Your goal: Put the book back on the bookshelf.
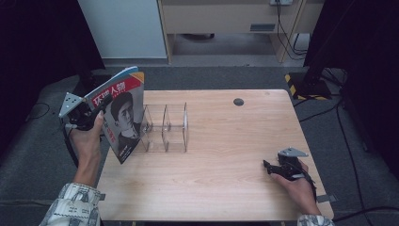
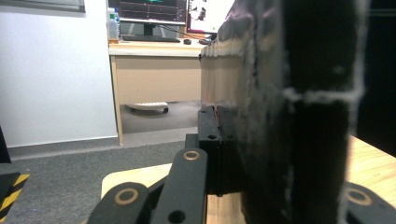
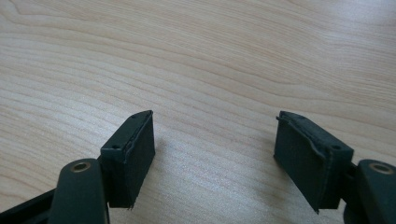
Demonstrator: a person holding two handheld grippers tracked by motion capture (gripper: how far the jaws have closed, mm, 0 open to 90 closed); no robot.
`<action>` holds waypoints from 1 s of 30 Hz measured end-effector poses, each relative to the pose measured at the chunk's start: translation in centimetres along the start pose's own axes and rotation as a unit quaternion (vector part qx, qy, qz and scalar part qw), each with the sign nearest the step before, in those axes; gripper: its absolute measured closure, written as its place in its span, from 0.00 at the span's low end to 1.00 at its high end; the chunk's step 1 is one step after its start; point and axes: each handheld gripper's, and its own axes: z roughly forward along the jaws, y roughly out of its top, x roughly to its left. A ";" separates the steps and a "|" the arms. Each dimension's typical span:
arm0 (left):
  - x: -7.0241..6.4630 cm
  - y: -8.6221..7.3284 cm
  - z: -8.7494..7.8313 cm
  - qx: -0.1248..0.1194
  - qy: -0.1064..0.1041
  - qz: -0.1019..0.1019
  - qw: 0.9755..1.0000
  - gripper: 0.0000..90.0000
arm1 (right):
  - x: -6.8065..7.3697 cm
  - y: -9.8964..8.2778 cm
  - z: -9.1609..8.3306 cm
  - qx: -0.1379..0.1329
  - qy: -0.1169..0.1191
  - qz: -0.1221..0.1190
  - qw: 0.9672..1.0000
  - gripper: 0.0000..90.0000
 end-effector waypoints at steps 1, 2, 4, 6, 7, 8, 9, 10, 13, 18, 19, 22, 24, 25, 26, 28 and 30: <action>0.0 0.0 0.0 0.000 0.000 0.000 1.000 0.96 | 0.0 0.0 0.0 0.000 0.000 0.000 1.000 0.32; 0.0 -0.2 0.0 -0.001 0.001 -0.003 1.000 0.96 | 0.0 0.0 0.0 -0.001 0.001 0.003 1.000 0.32; 0.1 -0.3 0.0 -0.002 0.001 -0.003 1.000 0.96 | 0.0 0.0 0.0 -0.001 0.001 0.003 1.000 0.32; 0.1 -0.5 -0.1 -0.002 0.001 -0.002 1.000 0.96 | 0.1 0.0 0.0 -0.001 0.001 0.002 1.000 0.32; 0.1 -0.5 -0.1 -0.002 0.002 -0.002 1.000 0.96 | 0.1 0.0 0.0 -0.001 0.001 0.002 1.000 0.32; 0.1 -0.5 -0.1 -0.003 0.002 -0.004 1.000 0.96 | 0.1 0.0 0.0 0.000 0.002 0.002 1.000 0.32; 0.1 -0.5 -0.1 -0.003 0.002 -0.004 1.000 0.96 | 0.1 0.0 0.0 0.000 0.002 0.003 1.000 0.32; 0.0 -0.6 -0.1 -0.005 0.003 -0.005 1.000 0.96 | 0.1 0.0 0.0 0.000 0.002 0.002 1.000 0.32; 0.0 -0.8 0.0 -0.005 0.004 -0.004 1.000 0.96 | 0.1 0.0 0.0 0.000 0.002 0.002 1.000 0.32; -0.4 -1.2 -0.1 -0.008 0.013 0.010 1.000 0.96 | 0.1 0.0 -0.1 -0.001 0.002 0.002 1.000 0.32; -0.5 -1.2 -0.1 -0.008 0.013 0.013 1.000 0.96 | 0.1 0.0 -0.1 -0.001 0.002 0.002 1.000 0.32; -0.6 -1.5 0.0 -0.004 0.010 0.013 1.000 0.96 | 0.1 0.0 0.0 -0.001 0.003 0.003 1.000 0.32; -0.5 -1.7 0.0 -0.007 0.008 0.002 1.000 0.96 | 0.1 0.0 -0.1 -0.001 0.003 0.003 1.000 0.32; -0.5 -1.7 0.0 -0.008 0.008 -0.001 1.000 0.96 | 0.1 0.0 -0.1 -0.001 0.003 0.003 1.000 0.32; -0.5 -1.8 0.0 -0.009 0.010 -0.002 1.000 0.96 | 0.1 0.0 -0.1 -0.001 0.003 0.003 1.000 0.32; -0.4 -1.8 0.0 -0.010 0.011 -0.003 1.000 0.96 | 0.1 0.0 -0.1 -0.001 0.003 0.003 1.000 0.32; -0.4 -1.8 0.0 -0.010 0.010 -0.004 1.000 0.96 | 0.1 0.0 -0.1 -0.001 0.003 0.003 1.000 0.32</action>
